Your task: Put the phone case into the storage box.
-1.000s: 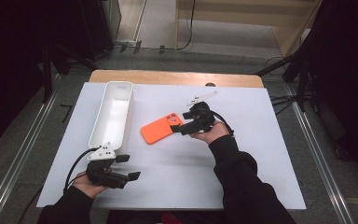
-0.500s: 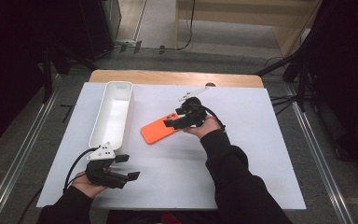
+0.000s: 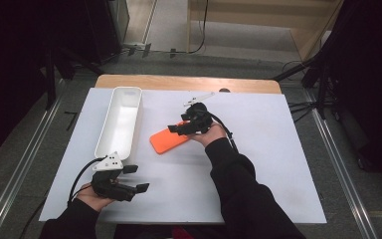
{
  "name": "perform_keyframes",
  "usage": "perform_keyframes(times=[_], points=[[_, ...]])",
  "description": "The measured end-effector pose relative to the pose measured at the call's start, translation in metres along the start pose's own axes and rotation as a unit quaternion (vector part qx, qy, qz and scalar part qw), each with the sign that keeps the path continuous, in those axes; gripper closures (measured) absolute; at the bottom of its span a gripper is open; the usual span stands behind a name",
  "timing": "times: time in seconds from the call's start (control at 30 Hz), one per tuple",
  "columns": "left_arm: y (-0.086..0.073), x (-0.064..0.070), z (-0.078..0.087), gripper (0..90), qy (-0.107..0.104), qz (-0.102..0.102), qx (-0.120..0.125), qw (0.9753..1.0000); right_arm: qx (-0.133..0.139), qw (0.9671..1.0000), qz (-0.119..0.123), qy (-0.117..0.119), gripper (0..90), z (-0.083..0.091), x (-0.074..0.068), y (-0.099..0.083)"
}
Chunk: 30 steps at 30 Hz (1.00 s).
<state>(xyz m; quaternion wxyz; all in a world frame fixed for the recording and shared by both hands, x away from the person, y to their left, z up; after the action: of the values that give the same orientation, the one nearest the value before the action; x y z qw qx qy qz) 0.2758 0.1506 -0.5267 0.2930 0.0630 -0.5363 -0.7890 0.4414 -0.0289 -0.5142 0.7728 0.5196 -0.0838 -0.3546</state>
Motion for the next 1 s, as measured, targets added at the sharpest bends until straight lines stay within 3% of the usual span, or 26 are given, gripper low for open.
perform_keyframes(times=[0.33,0.67,0.9,0.97,1.0], points=[[0.0,0.0,0.0,20.2,0.0,0.001,0.002,1.0,-0.004,1.0,0.005,-0.004,30.2,-0.016,-0.002,-0.001],[0.0,0.0,0.0,20.2,-0.001,0.002,0.002,1.0,-0.015,0.9999,-0.005,-0.003,42.6,-0.03,-0.003,-0.005],[0.0,0.0,0.0,20.2,-0.001,0.003,0.002,1.0,-0.009,0.9997,-0.005,-0.023,63.9,-0.036,0.0,-0.006],[0.0,0.0,0.0,20.2,-0.001,0.003,0.002,1.0,-0.013,0.9994,0.003,-0.033,75.5,-0.039,0.0,-0.007],[0.0,0.0,0.0,20.2,-0.002,0.003,0.002,1.0,-0.013,0.9994,0.003,-0.033,75.5,-0.039,0.0,-0.007]])
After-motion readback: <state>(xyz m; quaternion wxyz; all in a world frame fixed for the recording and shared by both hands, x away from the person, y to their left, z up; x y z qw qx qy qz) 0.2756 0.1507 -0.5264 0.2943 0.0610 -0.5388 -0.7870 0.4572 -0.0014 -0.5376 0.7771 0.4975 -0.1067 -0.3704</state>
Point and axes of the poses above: each handheld gripper's, and its own axes: z roughly backward along the jaws, y roughly out of its top, x roughly to its right, the point moved 8 cm from there along -z, roughly forward along the jaws, and after that the axes turned 14 degrees about x, right-handed, at the moved point
